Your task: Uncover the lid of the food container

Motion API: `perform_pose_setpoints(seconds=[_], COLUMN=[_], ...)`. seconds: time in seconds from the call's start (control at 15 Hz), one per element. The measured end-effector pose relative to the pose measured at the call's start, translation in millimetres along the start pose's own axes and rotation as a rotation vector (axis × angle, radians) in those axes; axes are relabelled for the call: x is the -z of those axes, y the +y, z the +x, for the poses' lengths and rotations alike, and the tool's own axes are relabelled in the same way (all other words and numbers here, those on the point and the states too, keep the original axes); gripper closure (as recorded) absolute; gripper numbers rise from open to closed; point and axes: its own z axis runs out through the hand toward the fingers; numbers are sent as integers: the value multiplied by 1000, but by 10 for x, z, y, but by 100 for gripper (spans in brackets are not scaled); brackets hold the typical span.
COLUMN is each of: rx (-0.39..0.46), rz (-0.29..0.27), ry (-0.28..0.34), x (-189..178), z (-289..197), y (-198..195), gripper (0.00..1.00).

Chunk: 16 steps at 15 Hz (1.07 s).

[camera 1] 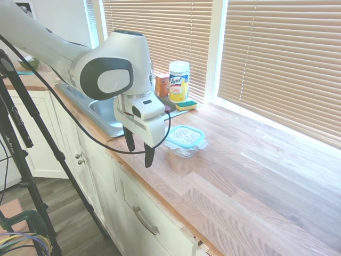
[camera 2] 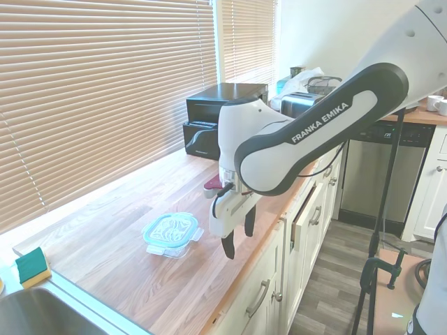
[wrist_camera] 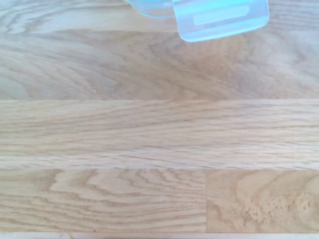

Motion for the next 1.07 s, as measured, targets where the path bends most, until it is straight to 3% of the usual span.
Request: perform_pose_setpoints(seconds=[0.4, 0.6, 1.07], rx=[12, 37, 127], rz=[-5, 0, -54], ry=[15, 52, 198], x=[32, 146, 165], z=[17, -4, -94], y=[-124, -489, -1412], gripper=[0, 0, 0])
